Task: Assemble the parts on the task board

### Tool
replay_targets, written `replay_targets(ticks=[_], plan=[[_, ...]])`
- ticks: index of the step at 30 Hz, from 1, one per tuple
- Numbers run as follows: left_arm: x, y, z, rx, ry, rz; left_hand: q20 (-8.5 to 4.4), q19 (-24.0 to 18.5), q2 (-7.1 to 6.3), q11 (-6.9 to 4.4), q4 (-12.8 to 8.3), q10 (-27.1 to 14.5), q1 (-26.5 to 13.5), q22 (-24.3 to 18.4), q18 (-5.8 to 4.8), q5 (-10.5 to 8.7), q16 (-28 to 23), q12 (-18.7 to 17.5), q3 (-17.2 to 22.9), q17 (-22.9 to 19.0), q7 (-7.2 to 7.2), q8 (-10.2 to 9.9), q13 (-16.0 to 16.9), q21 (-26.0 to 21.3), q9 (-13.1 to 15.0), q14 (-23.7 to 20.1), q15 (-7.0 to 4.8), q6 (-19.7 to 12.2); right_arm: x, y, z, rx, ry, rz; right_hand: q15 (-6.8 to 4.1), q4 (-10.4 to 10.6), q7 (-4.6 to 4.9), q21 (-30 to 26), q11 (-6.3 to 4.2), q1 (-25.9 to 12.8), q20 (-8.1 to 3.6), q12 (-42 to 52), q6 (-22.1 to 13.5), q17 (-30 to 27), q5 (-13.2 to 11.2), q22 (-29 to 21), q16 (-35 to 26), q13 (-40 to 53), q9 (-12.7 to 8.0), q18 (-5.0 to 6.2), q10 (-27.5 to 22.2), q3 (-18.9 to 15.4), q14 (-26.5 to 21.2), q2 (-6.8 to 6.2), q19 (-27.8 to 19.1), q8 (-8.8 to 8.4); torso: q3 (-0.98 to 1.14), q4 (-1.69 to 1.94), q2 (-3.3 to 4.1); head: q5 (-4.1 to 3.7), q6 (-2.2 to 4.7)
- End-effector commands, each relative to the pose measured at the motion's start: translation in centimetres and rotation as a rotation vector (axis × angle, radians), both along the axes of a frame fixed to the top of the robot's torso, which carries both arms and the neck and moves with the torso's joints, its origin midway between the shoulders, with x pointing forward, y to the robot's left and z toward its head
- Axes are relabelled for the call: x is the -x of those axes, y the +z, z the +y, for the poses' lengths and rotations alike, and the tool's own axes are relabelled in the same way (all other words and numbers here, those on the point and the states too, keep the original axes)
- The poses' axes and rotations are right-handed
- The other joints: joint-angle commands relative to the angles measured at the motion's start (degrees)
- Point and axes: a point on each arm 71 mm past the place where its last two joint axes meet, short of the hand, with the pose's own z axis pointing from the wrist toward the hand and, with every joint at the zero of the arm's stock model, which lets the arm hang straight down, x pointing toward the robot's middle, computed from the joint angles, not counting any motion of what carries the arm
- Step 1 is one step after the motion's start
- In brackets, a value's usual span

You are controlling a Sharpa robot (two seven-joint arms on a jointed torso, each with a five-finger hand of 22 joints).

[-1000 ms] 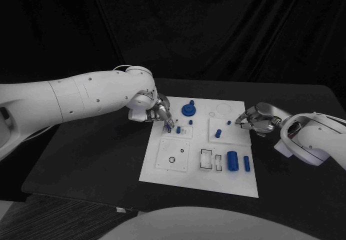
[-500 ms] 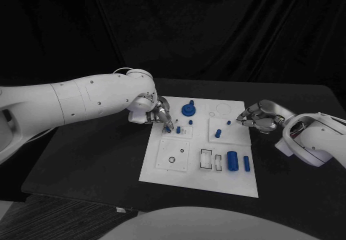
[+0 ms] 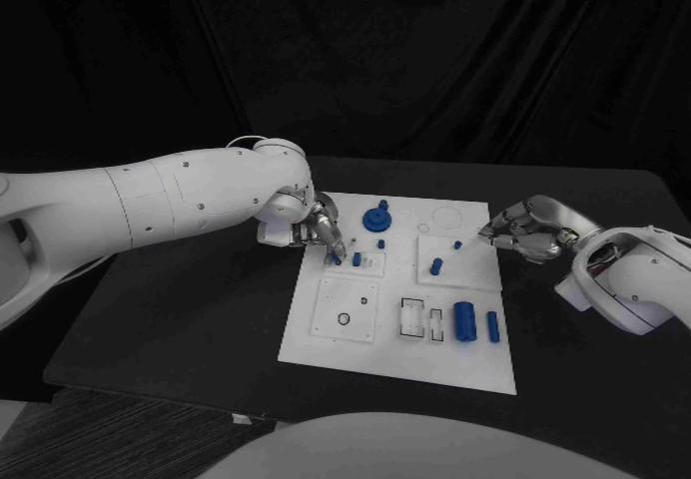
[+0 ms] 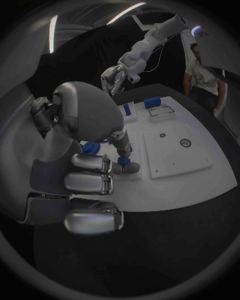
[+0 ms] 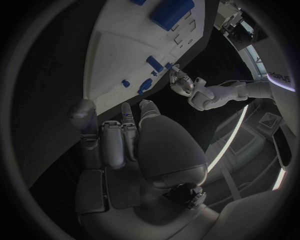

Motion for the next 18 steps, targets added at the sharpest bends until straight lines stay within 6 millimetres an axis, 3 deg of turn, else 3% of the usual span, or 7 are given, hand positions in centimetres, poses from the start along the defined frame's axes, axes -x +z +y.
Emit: replay_targets(ticks=[1,18], plan=[[0.05,-0.1,-0.16,0.002,-0.01,0.01,0.02,0.7,1.53,-0.06,-0.1,6.1,1.0,12.4,-1.24,2.66,0.6,0.0,-0.8,15.1,-1.03,-0.5,14.6,-0.7,-0.5,6.4,0.14,-0.9,0.03,0.01,0.04,0.0,-0.004,-0.009,-0.93,0.4,0.0,0.2,-1.38,-0.9,-0.26,-0.5,0.2,6.1,0.3,6.9,0.0,3.9,0.0,1.05,2.9,1.3,1.8,0.25,0.2,0.85,0.02,-0.02,0.0,0.05,0.0],[0.06,-0.31,-0.15,-0.009,-0.019,0.026,0.07,0.7,1.78,0.02,-0.9,6.1,1.7,12.4,-1.23,1.97,0.6,0.0,-1.9,15.1,-0.95,-0.7,14.6,-0.8,-0.8,6.4,0.19,-0.8,-0.01,-0.28,0.27,0.015,0.0,0.024,-0.96,0.2,0.06,-1.1,-1.38,-0.1,-0.37,-1.0,-0.2,5.6,0.7,6.6,-0.6,3.4,0.0,1.22,2.4,1.9,1.5,0.19,-0.3,0.55,0.0,0.0,0.04,0.01,0.0]])
